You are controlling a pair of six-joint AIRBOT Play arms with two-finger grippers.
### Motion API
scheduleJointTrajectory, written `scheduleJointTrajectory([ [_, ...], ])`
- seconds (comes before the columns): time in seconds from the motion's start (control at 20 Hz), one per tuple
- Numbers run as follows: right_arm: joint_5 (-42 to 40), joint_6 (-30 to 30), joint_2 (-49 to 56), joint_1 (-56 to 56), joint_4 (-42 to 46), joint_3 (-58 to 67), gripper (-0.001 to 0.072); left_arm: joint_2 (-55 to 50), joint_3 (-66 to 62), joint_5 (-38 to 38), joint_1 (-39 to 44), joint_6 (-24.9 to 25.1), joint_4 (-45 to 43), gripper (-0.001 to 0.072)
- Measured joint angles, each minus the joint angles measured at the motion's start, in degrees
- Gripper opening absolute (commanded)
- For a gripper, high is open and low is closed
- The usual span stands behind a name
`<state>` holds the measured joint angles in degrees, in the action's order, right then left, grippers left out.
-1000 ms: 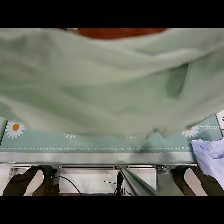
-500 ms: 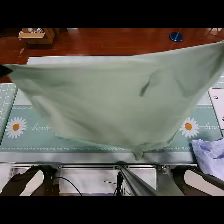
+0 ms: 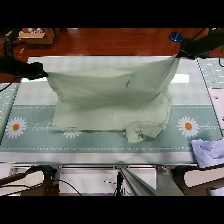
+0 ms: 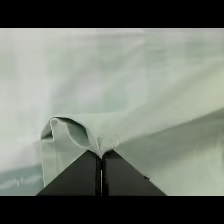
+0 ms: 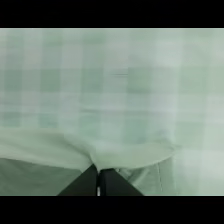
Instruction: Fold the shirts.
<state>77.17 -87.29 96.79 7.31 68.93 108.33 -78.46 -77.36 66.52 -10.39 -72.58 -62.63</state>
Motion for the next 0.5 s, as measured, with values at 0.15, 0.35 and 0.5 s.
scheduleJointTrajectory([
  [0.15, -0.52, -0.85, 5.46, -0.39, 0.15, -0.02, 0.004, -5.95, 0.17, -5.33, 0.04, 0.26, 2.29, 0.0031],
  [0.35, 1.33, -1.6, 10.34, -0.42, -1.36, 0.0, 0.0315, -11.41, -0.39, -7.34, -0.39, -0.33, 5.31, 0.0547],
  [0.5, 3.02, -0.24, 10.01, 0.85, -3.3, 1.2, 0.037, -12.61, -5.46, -2.93, -3.37, -0.79, 4.66, 0.063],
])
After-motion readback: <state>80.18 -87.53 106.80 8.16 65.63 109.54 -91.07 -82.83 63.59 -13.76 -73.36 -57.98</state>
